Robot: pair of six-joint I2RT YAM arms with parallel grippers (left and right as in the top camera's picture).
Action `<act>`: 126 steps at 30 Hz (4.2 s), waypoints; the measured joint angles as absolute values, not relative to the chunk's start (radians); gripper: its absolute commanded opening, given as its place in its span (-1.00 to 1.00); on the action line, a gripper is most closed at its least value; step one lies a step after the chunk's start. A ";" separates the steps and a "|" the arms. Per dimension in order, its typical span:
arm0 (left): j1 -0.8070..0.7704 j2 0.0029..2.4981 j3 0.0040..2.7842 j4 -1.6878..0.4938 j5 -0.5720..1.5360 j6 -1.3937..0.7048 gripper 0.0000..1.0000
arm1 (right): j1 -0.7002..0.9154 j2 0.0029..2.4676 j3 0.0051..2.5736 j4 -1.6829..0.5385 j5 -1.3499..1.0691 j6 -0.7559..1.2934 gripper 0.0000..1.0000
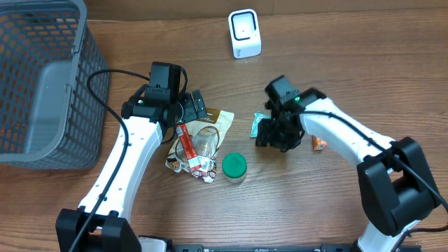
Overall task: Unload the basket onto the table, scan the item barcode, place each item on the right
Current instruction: 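Grasp the teal wipes pack again with the right gripper, then lift the teal pack and carry it to the white scanner, then hold the teal pack's barcode under the scanner with the right gripper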
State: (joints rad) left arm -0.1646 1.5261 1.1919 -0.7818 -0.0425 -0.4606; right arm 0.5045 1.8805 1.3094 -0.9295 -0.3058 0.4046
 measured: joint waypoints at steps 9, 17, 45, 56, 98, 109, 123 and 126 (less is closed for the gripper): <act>-0.165 1.526 1.192 -0.781 -0.043 -0.461 0.99 | 0.384 1.873 1.335 -0.959 -0.251 0.373 0.15; -0.165 1.526 1.192 -0.781 -0.043 -0.461 0.99 | 0.370 1.873 1.334 -0.951 -0.194 0.395 0.19; -0.165 1.526 1.192 -0.782 -0.043 -0.461 1.00 | 0.374 1.825 1.137 -0.639 -0.172 0.397 -0.92; -0.165 1.526 1.192 -0.782 -0.043 -0.461 0.99 | 0.374 1.674 1.199 -0.432 -0.164 0.186 -0.93; -0.165 1.526 1.192 -0.781 -0.043 -0.461 0.99 | 0.404 2.236 1.583 0.755 0.191 -1.169 -0.93; -0.165 1.526 1.192 -0.781 -0.043 -0.461 0.99 | 0.406 2.414 1.591 0.819 0.187 -1.257 -0.93; -0.165 1.526 1.192 -0.781 -0.043 -0.461 1.00 | 0.408 2.435 1.644 0.743 0.222 -1.269 -0.93; -0.165 1.526 1.192 -0.781 -0.043 -0.461 0.99 | 0.413 2.435 1.644 0.738 0.239 -1.269 -0.93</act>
State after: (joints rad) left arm -0.1646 1.5261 1.1919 -0.7815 -0.0425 -0.4606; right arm 0.4133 2.4348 1.6440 0.7380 0.2394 -1.2686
